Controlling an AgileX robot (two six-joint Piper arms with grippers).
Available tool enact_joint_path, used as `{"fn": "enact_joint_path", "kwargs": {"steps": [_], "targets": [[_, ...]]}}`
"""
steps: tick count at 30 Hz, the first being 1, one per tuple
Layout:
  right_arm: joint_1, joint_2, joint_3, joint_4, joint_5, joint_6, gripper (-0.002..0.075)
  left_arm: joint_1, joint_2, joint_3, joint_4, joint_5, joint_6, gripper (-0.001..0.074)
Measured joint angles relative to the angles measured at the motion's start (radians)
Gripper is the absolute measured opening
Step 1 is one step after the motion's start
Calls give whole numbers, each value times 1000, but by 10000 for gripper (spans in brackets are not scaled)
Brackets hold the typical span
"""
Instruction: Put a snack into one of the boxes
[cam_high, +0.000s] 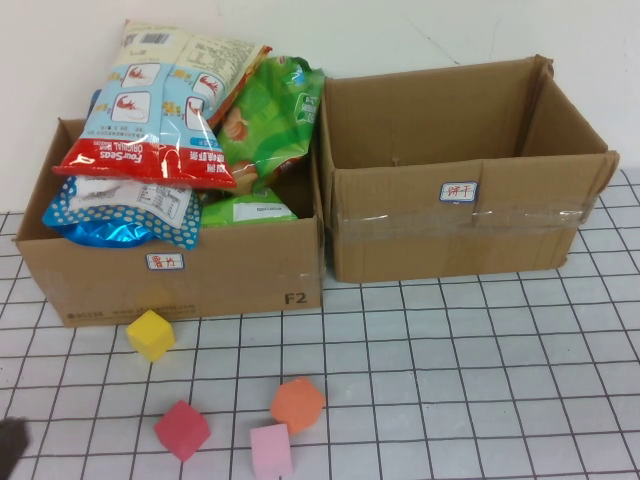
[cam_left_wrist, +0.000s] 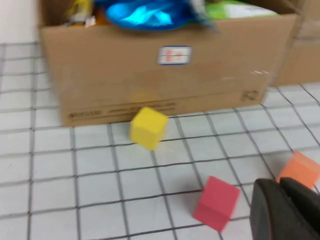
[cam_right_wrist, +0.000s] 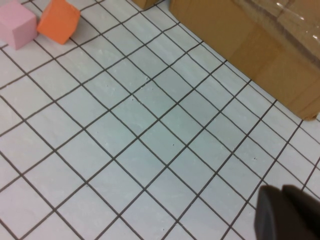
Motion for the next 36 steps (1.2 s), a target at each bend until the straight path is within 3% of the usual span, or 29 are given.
{"fn": "enact_joint_path", "kwargs": {"steps": [6,7,12,19,36], "targets": [[0,0,0,0,0,0,1,231,-196,150,-113,-130,68,-1],[0,0,0,7,0,0,1,301,-254,210,-149,-196,123,-1],[0,0,2,17,0,0,1,409,-373,321,-250,-321,305,-1],[0,0,2,19,0,0,1,456,-390,376,-351,-302,391,-1],[0,0,2,22,0,0,0,456,-390,373,-395,-127,556,-1]]}}
